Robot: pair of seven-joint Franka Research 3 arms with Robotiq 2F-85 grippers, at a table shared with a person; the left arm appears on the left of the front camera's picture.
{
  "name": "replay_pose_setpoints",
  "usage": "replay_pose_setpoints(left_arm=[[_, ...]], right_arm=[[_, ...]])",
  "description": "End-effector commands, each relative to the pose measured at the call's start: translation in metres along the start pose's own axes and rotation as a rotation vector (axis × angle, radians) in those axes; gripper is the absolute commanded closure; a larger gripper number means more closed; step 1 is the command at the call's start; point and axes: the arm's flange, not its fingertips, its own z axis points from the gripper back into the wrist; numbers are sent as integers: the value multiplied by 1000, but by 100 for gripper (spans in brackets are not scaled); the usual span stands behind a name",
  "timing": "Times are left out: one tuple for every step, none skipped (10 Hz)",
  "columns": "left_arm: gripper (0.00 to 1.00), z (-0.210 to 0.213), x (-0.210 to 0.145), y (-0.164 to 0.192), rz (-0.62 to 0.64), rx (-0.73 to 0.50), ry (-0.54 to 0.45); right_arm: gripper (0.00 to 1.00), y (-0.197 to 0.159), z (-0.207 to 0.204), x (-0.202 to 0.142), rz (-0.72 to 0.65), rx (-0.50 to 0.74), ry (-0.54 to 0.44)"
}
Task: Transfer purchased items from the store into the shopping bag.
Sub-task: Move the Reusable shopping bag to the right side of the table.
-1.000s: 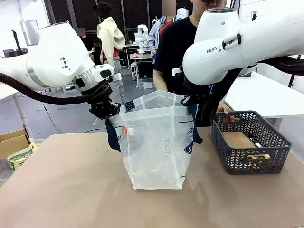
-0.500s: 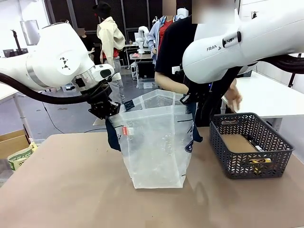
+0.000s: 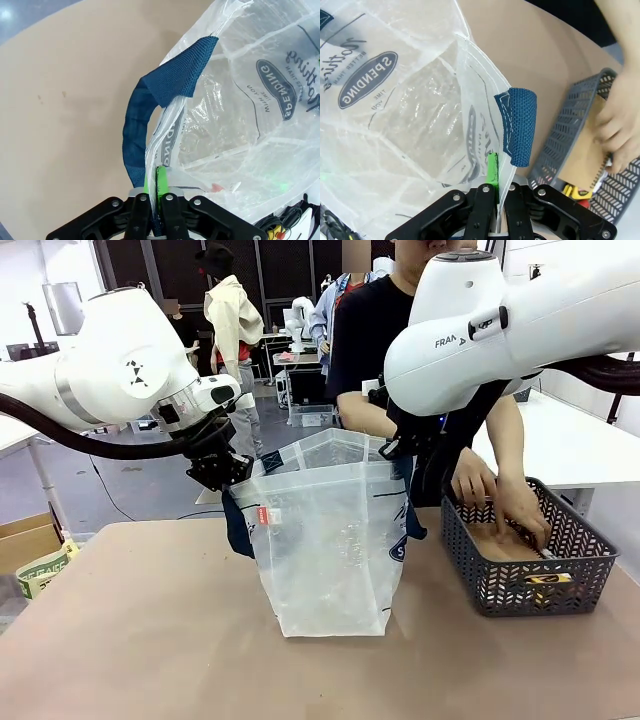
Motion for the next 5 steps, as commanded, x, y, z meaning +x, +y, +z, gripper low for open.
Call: replay_pose_setpoints(left_arm=[[100,1,-1,3,16,4,-12],[100,1,-1,3,16,4,-12],[100,1,-1,3,16,4,-12],[100,1,-1,3,16,4,-12],[100,1,-1,3,16,4,-12]], right_arm=[[100,-1,1,0,-13,0,10],[100,-1,1,0,-13,0,10],[100,-1,1,0,-13,0,10],[100,-1,1,0,-13,0,10],[100,-1,1,0,-13,0,10]])
